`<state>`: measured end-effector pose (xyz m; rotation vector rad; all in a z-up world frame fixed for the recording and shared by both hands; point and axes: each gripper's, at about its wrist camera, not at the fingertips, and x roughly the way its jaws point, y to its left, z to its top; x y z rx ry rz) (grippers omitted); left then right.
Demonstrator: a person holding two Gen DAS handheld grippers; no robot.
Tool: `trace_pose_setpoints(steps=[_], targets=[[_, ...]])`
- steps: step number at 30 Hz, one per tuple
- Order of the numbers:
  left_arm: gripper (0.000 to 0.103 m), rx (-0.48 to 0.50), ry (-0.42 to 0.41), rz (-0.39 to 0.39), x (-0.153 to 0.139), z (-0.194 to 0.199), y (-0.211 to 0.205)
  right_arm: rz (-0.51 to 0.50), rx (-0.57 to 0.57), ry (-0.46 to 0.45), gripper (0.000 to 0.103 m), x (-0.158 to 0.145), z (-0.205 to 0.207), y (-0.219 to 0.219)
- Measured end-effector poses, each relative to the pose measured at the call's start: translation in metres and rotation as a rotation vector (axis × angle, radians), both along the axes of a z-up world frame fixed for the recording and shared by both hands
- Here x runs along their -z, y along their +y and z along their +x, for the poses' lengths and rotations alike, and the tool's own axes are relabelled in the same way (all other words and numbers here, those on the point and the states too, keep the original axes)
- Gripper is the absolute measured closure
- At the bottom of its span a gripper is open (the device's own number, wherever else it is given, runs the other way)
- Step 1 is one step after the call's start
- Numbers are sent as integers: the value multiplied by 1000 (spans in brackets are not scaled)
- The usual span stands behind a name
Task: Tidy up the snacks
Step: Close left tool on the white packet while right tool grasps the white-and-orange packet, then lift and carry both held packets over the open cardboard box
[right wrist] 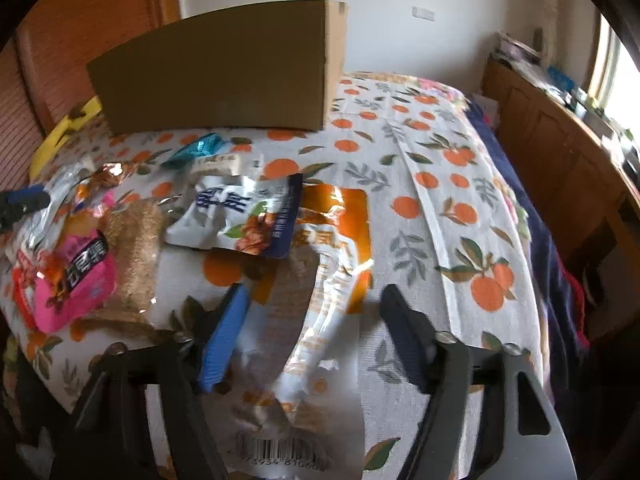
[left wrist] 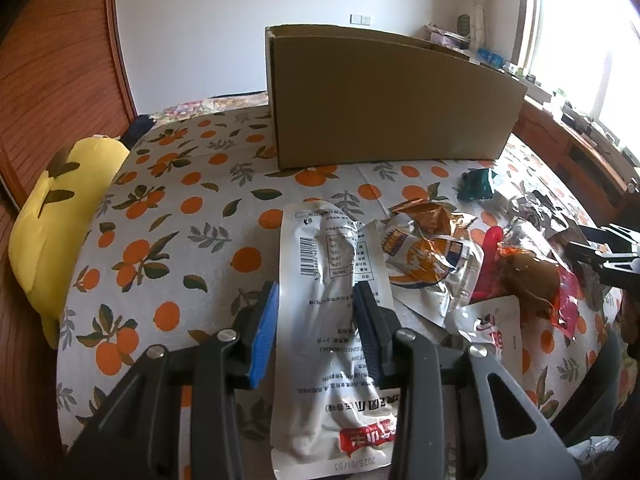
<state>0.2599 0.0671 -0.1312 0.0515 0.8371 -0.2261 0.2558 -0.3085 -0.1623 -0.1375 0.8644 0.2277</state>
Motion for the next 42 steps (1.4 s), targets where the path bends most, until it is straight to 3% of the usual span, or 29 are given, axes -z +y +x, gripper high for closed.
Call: trace_pose_setpoints(steps=[6,9,28,42], targets=[[67,3,-18,-16,-8,-8,0,-4,-60,25,60,-3,-2,-2],[67,-2,-30,-22,-13,-10,1,-7,-51,25,62,-4,-4,-10],[67,21,-148,-59,-67,-6,-8,28,-44,-107,62,-65,-12,-25],[67,66,-271,-74,-130,45,-29,51,-127,-211,61,-118,24,0]])
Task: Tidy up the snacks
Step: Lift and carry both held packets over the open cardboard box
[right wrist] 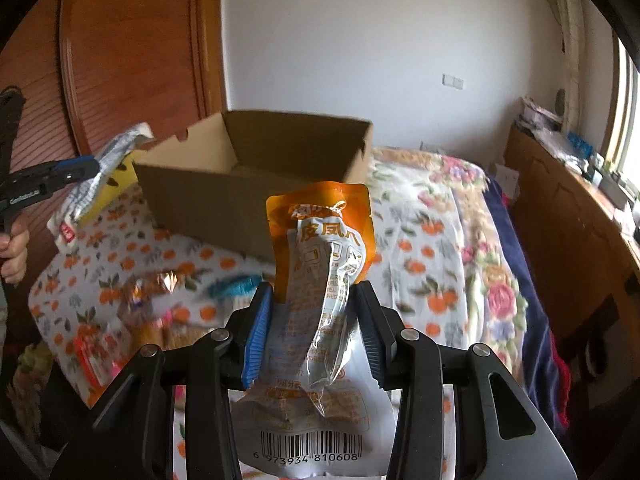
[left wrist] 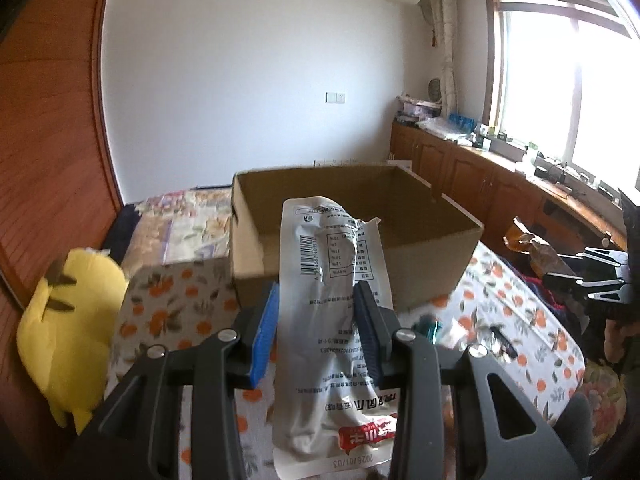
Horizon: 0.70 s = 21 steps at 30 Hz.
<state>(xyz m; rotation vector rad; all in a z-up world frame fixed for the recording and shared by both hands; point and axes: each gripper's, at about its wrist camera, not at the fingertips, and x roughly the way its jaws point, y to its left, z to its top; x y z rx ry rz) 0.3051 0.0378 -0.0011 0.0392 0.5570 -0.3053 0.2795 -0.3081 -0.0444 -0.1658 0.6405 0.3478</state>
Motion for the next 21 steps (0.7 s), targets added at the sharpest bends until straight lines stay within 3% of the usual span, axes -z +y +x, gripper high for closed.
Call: trace_pose_setpoints(steps=[11,21], targets=[[67,31,-37,-9,-25,71,-17,11,-93,-76,61,-40,66,36],[67,35,-27,-9,-15,142,-26,27,-156,-85,61,-42,144,71]])
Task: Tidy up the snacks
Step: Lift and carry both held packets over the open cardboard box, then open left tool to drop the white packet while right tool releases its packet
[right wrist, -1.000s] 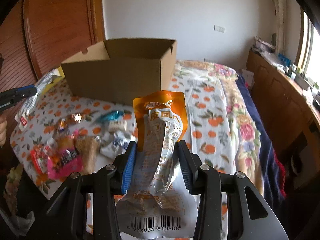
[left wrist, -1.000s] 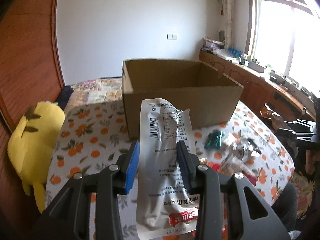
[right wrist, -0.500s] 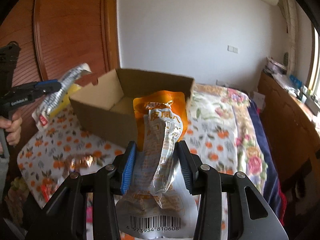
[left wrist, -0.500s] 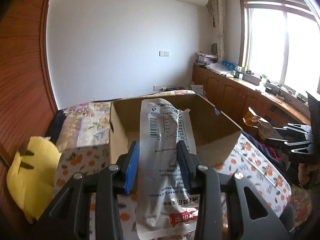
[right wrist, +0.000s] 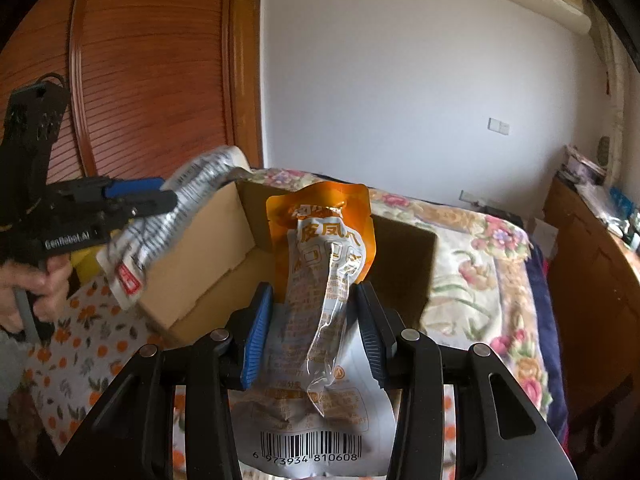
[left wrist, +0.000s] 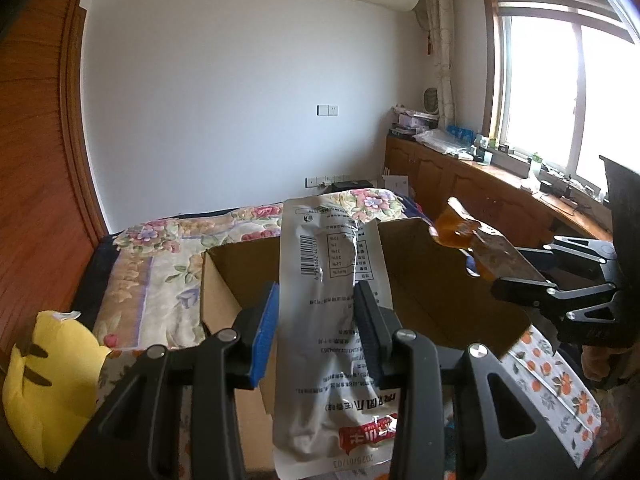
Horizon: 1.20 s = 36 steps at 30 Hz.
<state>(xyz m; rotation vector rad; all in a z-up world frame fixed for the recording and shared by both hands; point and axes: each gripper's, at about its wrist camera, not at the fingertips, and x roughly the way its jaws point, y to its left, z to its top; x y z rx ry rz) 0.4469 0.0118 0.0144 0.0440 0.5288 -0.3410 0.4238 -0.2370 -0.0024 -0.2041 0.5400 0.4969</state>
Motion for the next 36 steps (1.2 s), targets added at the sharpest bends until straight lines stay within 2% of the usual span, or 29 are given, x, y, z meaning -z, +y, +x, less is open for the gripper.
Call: trace_pose_setpoints(steps=[8,12,17,22,26,29,32,34,36], targets=[[66,0,48,18,27,29,-6,-43,-33,34,61,27,38,30],[65,9,77,34,40,30,-12,-52,-25,62,59,42,46,33],[62,10,108,48,48,30,-17,-67,-10,74,59,47,48,33],[51,7,92,65,43,21,-18,-92,10,89,54,50,49,37],[47,6,111,97,42,14,-19,-94,27,113,49,55,52,32],[46,12,139,123,42,5,-21,-86,45,123,50,56,52,27],[41,31,152,115,37,-8,-22,-69,53,122,50,51,46,25],[35,39,149,114,32,-17,-24,-68,63,114,50,46,41,24],[34,42,137,119,25,-27,-25,-64,64,110,50,41,35,22]])
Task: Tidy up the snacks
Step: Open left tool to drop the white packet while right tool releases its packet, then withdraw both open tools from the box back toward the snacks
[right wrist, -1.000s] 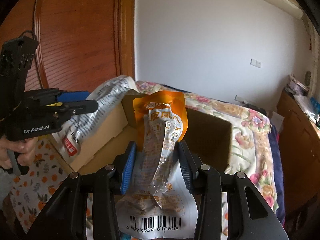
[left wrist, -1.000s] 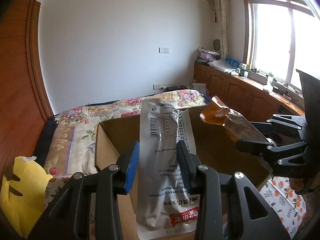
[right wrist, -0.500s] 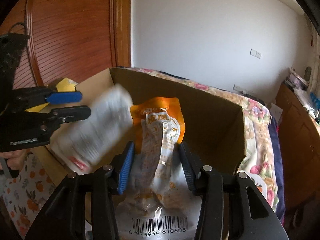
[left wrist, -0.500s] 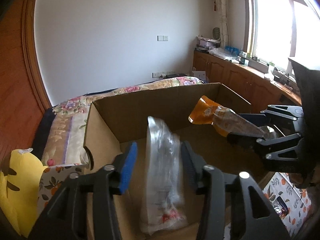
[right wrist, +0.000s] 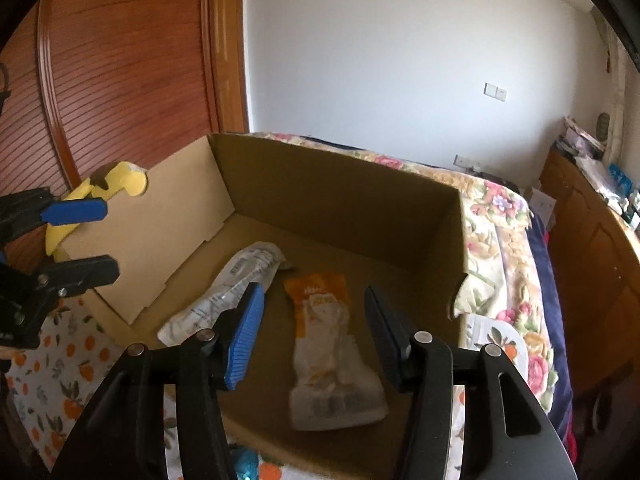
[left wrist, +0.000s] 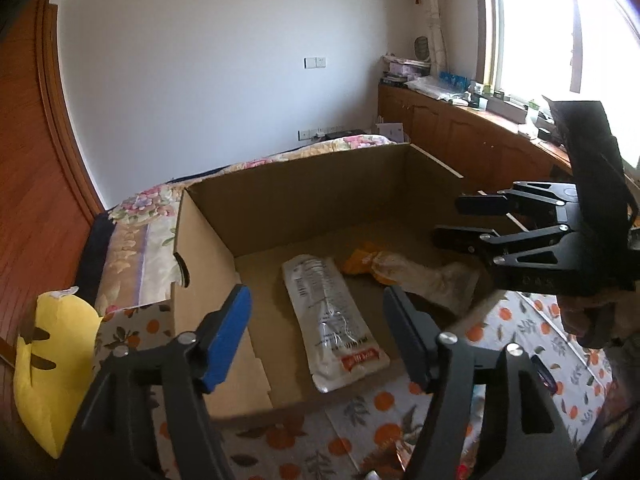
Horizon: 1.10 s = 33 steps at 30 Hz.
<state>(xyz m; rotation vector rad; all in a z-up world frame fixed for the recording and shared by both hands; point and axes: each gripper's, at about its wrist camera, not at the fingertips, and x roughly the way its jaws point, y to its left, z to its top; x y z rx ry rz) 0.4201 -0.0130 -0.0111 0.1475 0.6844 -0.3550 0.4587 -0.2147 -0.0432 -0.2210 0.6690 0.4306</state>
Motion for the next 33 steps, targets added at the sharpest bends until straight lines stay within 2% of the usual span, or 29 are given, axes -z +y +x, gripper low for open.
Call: trace_pose_setpoints(steps=[4,12,19,22,27,33], targets=[[33,16,-20,5,-13,-21,1,6,7,-20,50,-13,-21,-4],[32,52,1,-20,-32,-59,9,19,8,-48,49,-34,-71,-15],[32,62,-12,-30,-36,-99,15,54,-11,-39,44,-35,-119,-17],[32,68,-11,-42,-29,-116,18,74,-21,-25,43,-28,-139,-16],[32,77,40,-48,2,-142,18,84,-39,15,43,-3,-166,-10],[32,63,52,-43,34,-172,19,117,-77,68,43,25,-188,-2]])
